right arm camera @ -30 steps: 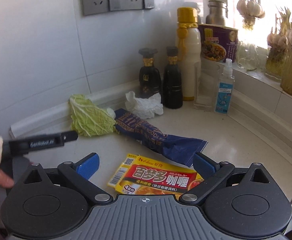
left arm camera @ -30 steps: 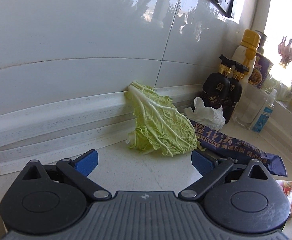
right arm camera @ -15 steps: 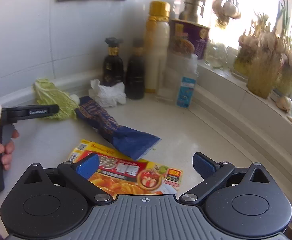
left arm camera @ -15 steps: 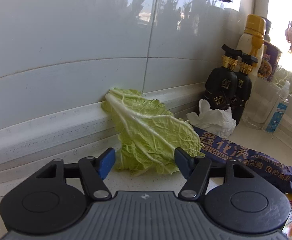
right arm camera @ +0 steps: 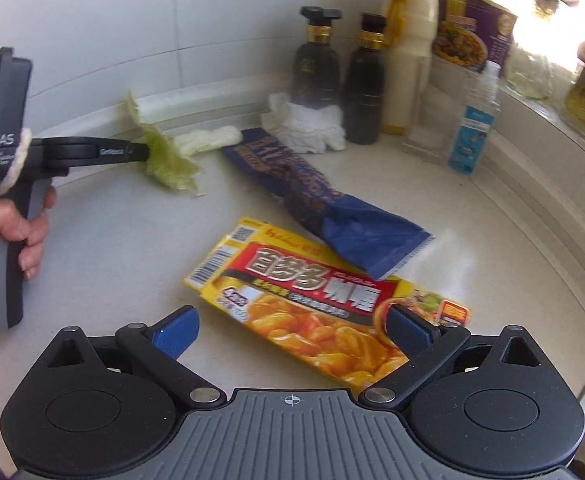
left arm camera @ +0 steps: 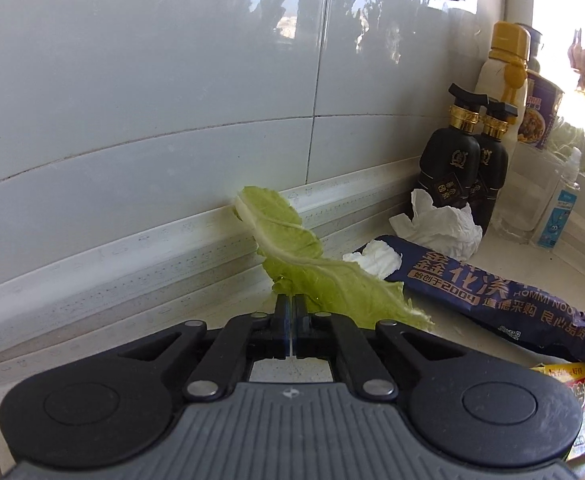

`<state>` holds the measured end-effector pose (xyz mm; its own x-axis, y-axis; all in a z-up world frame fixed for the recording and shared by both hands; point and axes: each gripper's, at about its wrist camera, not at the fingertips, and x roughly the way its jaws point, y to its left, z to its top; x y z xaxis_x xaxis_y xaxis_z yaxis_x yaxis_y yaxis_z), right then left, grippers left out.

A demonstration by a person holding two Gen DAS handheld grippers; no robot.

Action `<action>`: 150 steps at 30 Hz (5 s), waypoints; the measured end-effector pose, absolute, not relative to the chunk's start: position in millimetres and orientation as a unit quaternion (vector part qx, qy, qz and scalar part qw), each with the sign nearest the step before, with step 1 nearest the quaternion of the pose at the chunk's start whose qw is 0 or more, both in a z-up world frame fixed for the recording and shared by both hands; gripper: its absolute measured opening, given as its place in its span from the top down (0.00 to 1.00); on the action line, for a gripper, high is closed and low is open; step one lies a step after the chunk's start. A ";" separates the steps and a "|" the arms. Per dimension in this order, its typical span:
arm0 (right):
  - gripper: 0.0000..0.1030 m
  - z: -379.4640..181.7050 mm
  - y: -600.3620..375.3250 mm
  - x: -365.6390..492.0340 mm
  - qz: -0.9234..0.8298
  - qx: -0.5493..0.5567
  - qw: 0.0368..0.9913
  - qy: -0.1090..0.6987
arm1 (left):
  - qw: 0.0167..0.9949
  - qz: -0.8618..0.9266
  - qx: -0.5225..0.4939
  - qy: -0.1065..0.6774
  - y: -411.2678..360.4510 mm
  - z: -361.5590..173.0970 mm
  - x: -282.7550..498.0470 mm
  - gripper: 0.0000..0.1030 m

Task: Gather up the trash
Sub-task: 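Lift the cabbage leaf off the counter with the left tool, then close the right tool on the yellow curry box while the left tool holds the cabbage leaf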

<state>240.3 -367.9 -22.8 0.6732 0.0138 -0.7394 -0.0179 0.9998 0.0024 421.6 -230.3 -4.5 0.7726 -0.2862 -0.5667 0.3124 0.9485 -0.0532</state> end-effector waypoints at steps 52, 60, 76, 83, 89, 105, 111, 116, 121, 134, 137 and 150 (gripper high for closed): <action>0.00 -30.2 -384.2 240.9 0.043 0.065 0.918 0.388 | 0.942 -0.194 0.004 0.273 -219.3 15.3 421.6 0.46; 0.00 -32.4 -388.0 246.0 0.021 0.064 0.916 0.395 | 0.941 -0.145 -0.015 0.307 -253.2 7.1 454.4 0.33; 0.00 -32.9 -368.8 252.0 0.065 0.047 0.912 0.403 | 0.937 -0.106 0.072 0.325 -263.0 -3.6 446.4 0.89; 0.00 -34.2 -370.4 253.1 0.042 0.055 0.902 0.426 | 0.932 -0.136 0.058 0.331 -228.9 18.1 404.1 0.93; 0.00 -27.5 -356.9 251.2 0.045 0.035 0.887 0.459 | 0.933 -0.147 0.060 0.324 -201.2 36.7 369.6 0.93; 0.00 -31.4 -319.8 201.4 0.108 0.059 0.890 0.439 | 0.919 -0.167 -0.026 0.356 -140.9 28.3 312.8 0.93; 0.00 -32.3 -286.0 175.0 0.155 -0.021 0.874 0.460 | 0.915 -0.179 -0.058 0.357 -136.7 23.3 310.1 0.93; 0.00 -26.7 -275.8 157.0 0.186 -0.050 0.864 0.465 | 0.906 -0.212 -0.074 0.359 -141.0 16.4 315.1 0.93; 0.00 -23.8 -271.6 147.9 0.172 -0.124 0.870 0.446 | 0.913 -0.202 -0.088 0.343 -134.0 19.9 313.3 0.93; 0.00 -26.3 -249.8 158.9 0.219 -0.317 0.825 0.413 | 0.939 -0.194 -0.063 0.277 -121.4 42.1 294.6 0.93; 0.00 -26.3 -244.9 174.9 0.238 -0.318 0.813 0.425 | 0.940 -0.191 -0.061 0.275 -118.0 39.5 296.2 0.93; 0.00 -37.4 -247.7 219.4 0.294 -0.181 0.790 0.507 | 0.935 -0.178 -0.092 0.293 -97.8 25.0 309.0 0.93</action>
